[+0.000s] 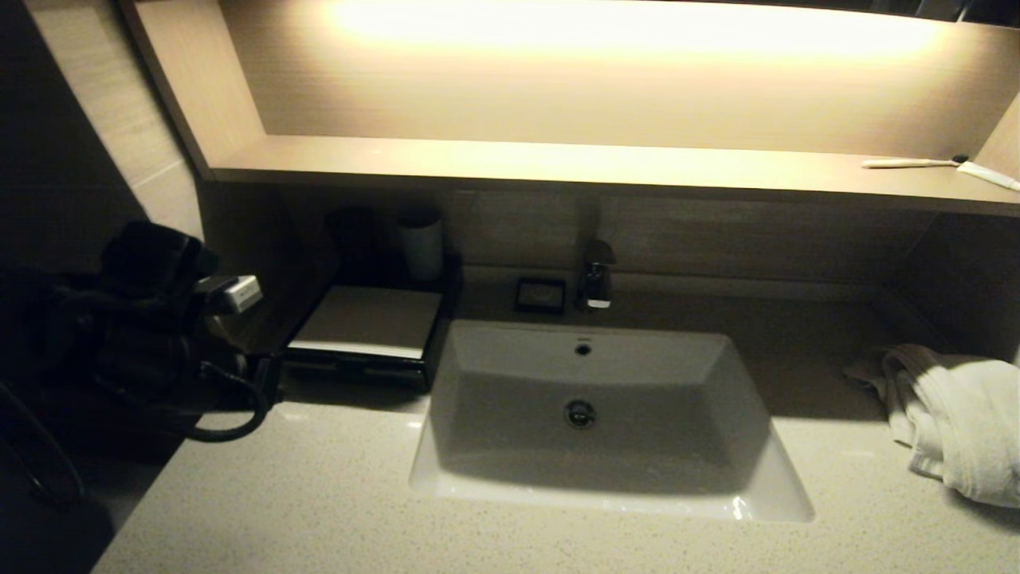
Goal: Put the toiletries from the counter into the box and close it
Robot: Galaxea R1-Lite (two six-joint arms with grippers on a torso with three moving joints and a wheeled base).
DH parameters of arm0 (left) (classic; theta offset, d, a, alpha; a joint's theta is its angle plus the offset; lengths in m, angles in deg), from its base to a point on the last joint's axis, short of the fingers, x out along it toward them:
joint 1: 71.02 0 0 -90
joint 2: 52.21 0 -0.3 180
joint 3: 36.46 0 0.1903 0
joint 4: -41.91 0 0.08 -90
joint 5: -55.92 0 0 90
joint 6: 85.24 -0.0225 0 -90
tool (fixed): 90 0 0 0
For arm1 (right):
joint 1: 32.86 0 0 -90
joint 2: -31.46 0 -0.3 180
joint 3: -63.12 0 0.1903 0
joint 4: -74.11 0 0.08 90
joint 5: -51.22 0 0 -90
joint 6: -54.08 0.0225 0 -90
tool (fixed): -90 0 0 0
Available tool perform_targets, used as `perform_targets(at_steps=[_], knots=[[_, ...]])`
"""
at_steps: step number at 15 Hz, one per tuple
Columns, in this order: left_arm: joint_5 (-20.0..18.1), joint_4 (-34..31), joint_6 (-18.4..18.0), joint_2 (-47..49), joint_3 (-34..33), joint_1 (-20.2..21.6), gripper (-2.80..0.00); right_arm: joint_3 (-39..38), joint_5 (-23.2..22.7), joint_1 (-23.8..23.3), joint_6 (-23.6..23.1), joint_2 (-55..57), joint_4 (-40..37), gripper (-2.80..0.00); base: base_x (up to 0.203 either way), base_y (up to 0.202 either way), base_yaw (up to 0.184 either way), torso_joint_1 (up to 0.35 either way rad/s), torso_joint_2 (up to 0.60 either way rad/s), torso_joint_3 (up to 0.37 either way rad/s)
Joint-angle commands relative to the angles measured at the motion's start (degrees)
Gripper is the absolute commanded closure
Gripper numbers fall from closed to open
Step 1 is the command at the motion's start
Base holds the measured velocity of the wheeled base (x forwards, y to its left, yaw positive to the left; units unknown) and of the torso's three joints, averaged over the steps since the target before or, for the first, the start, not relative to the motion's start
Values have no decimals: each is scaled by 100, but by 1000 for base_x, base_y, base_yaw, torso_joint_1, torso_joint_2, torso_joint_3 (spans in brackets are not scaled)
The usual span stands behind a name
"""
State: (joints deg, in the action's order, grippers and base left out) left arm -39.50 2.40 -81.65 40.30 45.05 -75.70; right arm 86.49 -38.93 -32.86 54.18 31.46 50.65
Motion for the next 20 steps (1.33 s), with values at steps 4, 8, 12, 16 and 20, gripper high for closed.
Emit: perform_targets(at_steps=[4, 8, 12, 16, 20], knots=[[551, 1877, -371, -1782, -1578, -6, 0, 0, -2, 0, -1, 0, 1, 0, 0, 0, 0, 0, 0, 0], [568, 1957, -424, -3008, -2109, -40, 0, 0, -2, 0, -1, 0, 1, 0, 0, 0, 0, 0, 0, 0], [593, 1922, -446, -4351, -2745, -41, 0, 0, -2, 0, -1, 0, 1, 0, 0, 0, 0, 0, 0, 0], [608, 1589, -690, -5505, -3216, -38, 0, 0, -2, 0, -1, 0, 1, 0, 0, 0, 0, 0, 0, 0], [506, 1119, -758, -6501, -3468, 261, 0, 0, -2, 0, -1, 0, 1, 0, 0, 0, 0, 0, 0, 0]])
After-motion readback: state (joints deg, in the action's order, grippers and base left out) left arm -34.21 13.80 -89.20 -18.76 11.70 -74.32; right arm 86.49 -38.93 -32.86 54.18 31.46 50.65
